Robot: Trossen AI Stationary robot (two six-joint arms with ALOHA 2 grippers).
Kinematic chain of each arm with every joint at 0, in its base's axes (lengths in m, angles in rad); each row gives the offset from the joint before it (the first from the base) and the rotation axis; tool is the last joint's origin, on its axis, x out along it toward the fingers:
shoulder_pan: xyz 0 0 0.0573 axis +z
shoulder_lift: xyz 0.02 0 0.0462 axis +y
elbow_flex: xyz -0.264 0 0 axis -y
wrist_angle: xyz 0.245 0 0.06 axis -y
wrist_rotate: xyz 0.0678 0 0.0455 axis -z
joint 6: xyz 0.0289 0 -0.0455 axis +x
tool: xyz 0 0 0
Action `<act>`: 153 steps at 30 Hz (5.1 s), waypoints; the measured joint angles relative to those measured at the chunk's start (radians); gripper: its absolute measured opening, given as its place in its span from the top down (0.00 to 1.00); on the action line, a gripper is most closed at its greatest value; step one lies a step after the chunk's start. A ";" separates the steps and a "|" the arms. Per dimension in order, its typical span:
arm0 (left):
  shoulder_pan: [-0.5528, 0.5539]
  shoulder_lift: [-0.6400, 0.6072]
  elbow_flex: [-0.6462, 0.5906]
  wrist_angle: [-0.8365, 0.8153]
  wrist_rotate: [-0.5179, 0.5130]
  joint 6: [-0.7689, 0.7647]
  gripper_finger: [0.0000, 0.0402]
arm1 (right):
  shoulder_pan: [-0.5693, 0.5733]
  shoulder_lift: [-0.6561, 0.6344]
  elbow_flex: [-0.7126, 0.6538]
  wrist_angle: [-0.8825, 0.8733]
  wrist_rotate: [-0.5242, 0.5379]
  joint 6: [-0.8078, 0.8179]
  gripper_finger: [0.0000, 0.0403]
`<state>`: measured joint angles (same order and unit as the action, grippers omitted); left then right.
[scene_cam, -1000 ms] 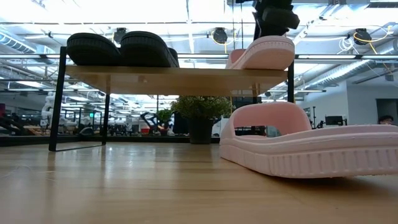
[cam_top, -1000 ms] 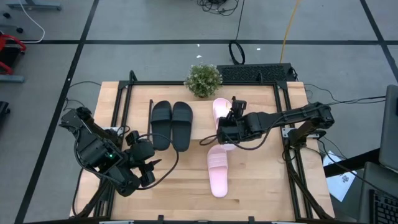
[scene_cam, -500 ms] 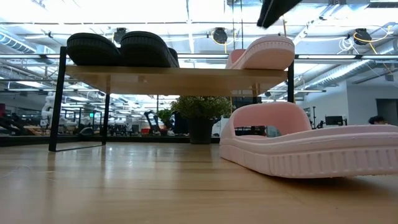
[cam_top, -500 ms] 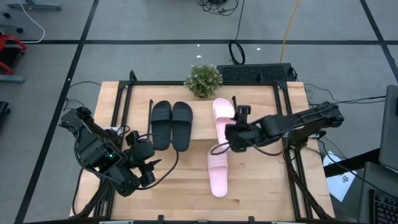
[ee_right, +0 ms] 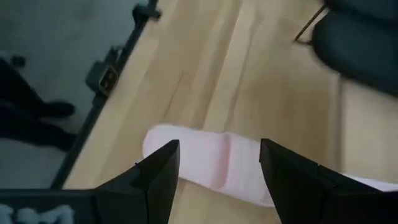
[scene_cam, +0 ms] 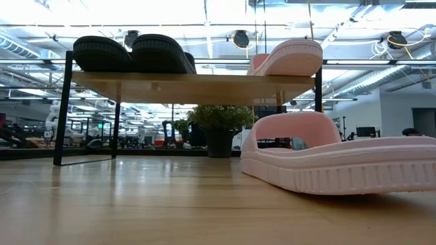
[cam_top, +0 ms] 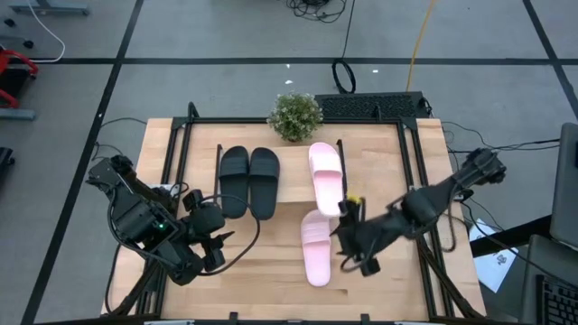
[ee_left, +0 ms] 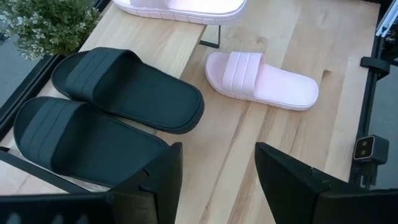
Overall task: Pick and place slides into the shelf
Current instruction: Put the pink slider on the shelf
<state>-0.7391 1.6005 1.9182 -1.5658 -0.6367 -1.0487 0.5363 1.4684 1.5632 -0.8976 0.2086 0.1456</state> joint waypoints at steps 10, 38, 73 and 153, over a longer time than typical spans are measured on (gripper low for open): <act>0.000 0.000 0.000 0.000 0.009 0.008 0.51 | 0.048 0.183 -0.019 0.020 0.002 0.075 0.47; -0.002 0.000 0.000 0.005 0.039 0.086 0.51 | 0.063 0.368 -0.019 -0.129 0.132 0.393 0.47; -0.002 0.000 0.000 -0.002 0.033 0.174 0.51 | 0.198 0.368 -0.251 0.011 0.401 0.788 0.47; -0.002 -0.012 0.000 -0.005 0.061 0.214 0.51 | 0.003 0.166 0.160 0.158 0.838 0.507 1.00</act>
<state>-0.7410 1.5886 1.9182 -1.5703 -0.5758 -0.8351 0.5395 1.6341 1.7229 -0.7400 1.0464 0.6524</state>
